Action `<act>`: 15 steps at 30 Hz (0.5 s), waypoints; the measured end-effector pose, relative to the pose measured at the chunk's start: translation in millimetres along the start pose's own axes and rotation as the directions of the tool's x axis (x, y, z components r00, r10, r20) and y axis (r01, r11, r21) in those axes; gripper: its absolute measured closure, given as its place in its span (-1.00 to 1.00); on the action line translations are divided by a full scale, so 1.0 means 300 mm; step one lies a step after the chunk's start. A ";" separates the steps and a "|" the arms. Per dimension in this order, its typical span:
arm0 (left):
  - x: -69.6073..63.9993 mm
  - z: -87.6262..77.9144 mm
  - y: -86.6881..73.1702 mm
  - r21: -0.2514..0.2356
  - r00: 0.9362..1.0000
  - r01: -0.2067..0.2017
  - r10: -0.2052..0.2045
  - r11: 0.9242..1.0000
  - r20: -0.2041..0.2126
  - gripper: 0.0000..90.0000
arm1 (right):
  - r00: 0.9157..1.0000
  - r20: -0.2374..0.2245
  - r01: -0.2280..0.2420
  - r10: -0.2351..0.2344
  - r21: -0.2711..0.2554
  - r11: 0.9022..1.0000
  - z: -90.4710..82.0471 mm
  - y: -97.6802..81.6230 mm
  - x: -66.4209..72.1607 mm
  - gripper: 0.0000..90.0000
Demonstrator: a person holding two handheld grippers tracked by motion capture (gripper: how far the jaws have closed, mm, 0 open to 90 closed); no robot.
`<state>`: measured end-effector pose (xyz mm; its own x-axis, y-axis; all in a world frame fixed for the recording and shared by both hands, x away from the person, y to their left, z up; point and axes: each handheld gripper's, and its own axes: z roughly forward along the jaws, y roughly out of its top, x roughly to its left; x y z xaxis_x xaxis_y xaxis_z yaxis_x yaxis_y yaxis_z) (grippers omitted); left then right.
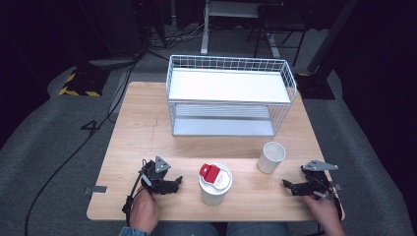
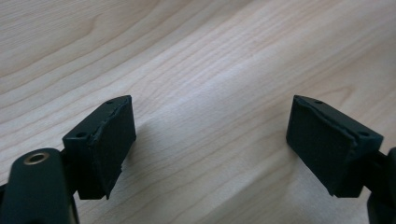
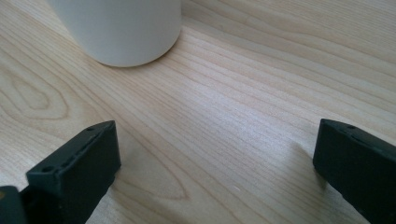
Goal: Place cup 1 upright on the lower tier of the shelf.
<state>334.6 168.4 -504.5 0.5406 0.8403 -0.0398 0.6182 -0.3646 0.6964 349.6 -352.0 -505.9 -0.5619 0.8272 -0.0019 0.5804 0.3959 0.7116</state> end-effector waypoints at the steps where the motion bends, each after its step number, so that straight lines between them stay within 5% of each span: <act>1: 0.005 -0.001 0.001 0.000 1.000 -0.002 0.002 1.000 0.007 -0.68 | 1.000 -0.001 0.000 0.000 -0.001 1.000 0.000 0.000 0.000 -0.98; 8: -0.007 0.009 0.005 0.045 0.995 -0.085 0.083 0.995 0.050 -0.97 | 1.000 -0.011 0.007 -0.007 -0.001 1.000 -0.003 -0.002 -0.002 -0.98; 15: -0.002 0.011 0.008 0.051 0.992 -0.104 0.100 0.993 0.076 -1.00 | 0.999 -0.041 -0.009 0.009 -0.010 1.000 -0.016 -0.006 -0.003 -0.91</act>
<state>337.8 165.7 -505.1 0.6414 0.7668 -0.0244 0.5867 -0.4698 0.6596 346.2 -355.2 -503.9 -0.5802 0.8138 0.0332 0.5800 0.3842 0.7184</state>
